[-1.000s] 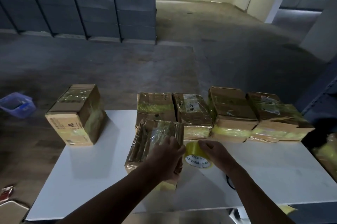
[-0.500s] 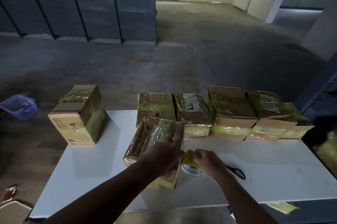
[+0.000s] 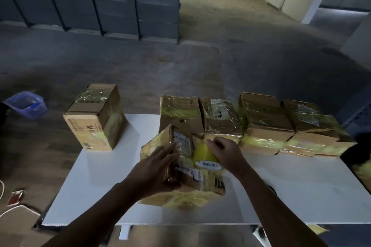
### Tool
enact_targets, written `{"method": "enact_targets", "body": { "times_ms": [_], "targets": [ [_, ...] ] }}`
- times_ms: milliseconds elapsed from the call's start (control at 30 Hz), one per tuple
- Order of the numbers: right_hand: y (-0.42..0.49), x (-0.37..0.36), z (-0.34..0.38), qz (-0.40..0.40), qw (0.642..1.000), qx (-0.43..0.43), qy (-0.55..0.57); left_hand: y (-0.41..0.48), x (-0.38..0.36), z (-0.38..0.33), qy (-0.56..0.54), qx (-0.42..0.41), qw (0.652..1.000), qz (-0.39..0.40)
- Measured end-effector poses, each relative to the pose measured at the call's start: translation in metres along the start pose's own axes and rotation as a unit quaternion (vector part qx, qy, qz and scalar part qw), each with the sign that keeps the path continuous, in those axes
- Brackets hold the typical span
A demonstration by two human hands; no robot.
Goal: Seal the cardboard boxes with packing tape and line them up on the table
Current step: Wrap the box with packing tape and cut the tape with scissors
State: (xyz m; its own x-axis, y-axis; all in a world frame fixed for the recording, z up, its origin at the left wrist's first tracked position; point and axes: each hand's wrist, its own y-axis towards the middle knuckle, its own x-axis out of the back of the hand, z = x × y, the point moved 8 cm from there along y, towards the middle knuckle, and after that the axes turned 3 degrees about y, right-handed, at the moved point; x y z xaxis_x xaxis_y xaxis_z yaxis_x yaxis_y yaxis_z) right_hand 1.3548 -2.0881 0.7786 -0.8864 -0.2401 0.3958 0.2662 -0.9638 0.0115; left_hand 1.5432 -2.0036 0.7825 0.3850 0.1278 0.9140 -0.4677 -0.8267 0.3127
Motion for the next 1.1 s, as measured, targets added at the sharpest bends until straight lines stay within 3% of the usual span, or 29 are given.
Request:
{"method": "enact_targets", "body": {
  "times_ms": [233,333,500,633,733,967,1100],
  "targets": [
    [0.012,-0.050,0.018,0.065,0.993,0.065,-0.080,-0.052,-0.030,0.043,-0.147,0.094,0.985,-0.011],
    [0.014,-0.070,0.019,0.051,0.989,0.085,-0.111,-0.062,-0.041,0.056,-0.101,0.114,0.988,0.020],
    [0.020,-0.093,0.027,0.035,0.991,0.052,-0.121,-0.057,-0.061,0.072,0.102,0.131,0.977,0.136],
    [0.019,-0.079,0.013,-0.012,0.999,0.012,-0.049,-0.049,-0.076,0.065,0.103,0.132,0.971,0.170],
    [0.014,-0.080,-0.004,0.010,1.000,-0.020,-0.007,-0.047,-0.076,0.062,0.129,0.152,0.962,0.187],
    [0.026,-0.040,0.013,0.016,0.971,0.053,-0.233,-0.051,-0.077,0.070,0.141,0.150,0.958,0.200],
    [0.023,-0.031,0.009,0.007,0.964,0.040,-0.263,-0.032,-0.076,0.052,0.177,0.147,0.945,0.234]
  ]
}}
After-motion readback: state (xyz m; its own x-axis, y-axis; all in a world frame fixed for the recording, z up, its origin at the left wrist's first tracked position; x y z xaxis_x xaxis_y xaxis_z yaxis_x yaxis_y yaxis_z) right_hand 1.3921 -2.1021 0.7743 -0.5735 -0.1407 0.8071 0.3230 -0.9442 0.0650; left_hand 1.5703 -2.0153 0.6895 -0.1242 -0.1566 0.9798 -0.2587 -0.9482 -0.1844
